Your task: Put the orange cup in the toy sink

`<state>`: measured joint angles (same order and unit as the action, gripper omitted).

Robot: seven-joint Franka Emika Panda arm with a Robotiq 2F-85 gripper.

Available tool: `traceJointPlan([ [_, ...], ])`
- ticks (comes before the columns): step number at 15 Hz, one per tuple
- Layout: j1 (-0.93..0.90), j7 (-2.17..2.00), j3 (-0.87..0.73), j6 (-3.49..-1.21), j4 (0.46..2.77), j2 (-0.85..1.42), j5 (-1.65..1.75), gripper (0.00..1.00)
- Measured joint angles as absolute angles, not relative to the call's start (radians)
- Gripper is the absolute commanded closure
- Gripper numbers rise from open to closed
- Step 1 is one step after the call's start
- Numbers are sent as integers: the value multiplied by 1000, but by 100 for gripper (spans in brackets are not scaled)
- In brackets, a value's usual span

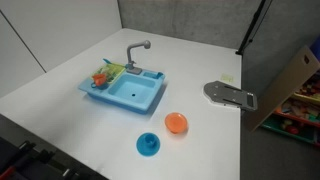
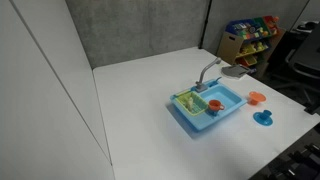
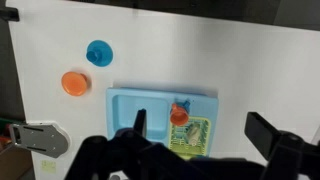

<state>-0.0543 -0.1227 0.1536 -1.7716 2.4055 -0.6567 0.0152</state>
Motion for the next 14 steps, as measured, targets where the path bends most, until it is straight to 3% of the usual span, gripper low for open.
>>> traceJointPlan([
  [14,-57,-118,153,-1772,2405,-636,15,0],
])
